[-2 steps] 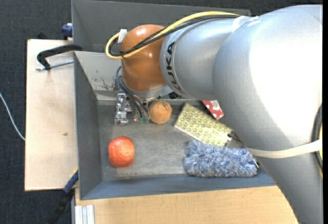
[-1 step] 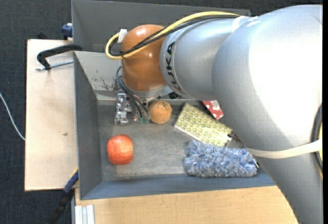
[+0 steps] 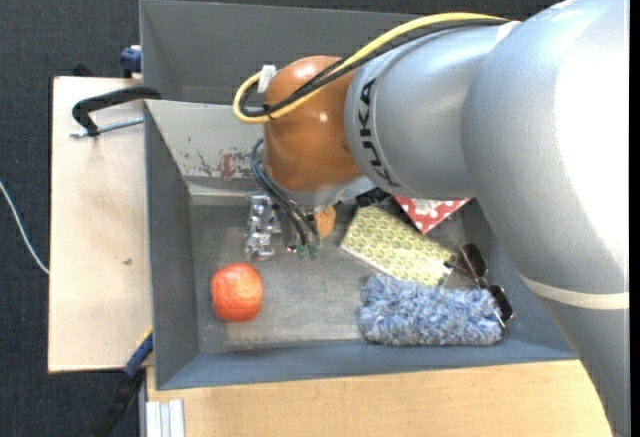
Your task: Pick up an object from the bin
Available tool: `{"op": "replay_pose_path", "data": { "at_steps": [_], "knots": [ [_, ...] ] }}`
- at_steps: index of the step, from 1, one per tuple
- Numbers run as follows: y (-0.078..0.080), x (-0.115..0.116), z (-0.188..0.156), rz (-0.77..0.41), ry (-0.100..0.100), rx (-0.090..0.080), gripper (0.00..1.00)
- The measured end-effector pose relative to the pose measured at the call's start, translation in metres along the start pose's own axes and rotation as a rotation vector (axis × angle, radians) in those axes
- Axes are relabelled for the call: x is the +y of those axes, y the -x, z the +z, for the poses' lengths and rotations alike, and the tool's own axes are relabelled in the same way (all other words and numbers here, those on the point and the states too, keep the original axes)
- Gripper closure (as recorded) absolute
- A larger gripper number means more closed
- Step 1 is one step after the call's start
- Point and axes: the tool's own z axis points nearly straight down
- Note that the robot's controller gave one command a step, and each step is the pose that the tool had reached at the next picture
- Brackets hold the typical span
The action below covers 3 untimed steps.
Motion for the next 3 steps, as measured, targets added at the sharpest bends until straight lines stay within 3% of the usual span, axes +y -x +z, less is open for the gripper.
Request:
{"op": "replay_pose_path", "data": {
  "at_steps": [1,3],
  "knots": [
    [0.0112,-0.0176,-0.0449,-0.059,0.002,-0.014,0.0],
    [0.01,-0.0154,-0.0403,-0.068,0.002,-0.014,0.0]
  ]
}}
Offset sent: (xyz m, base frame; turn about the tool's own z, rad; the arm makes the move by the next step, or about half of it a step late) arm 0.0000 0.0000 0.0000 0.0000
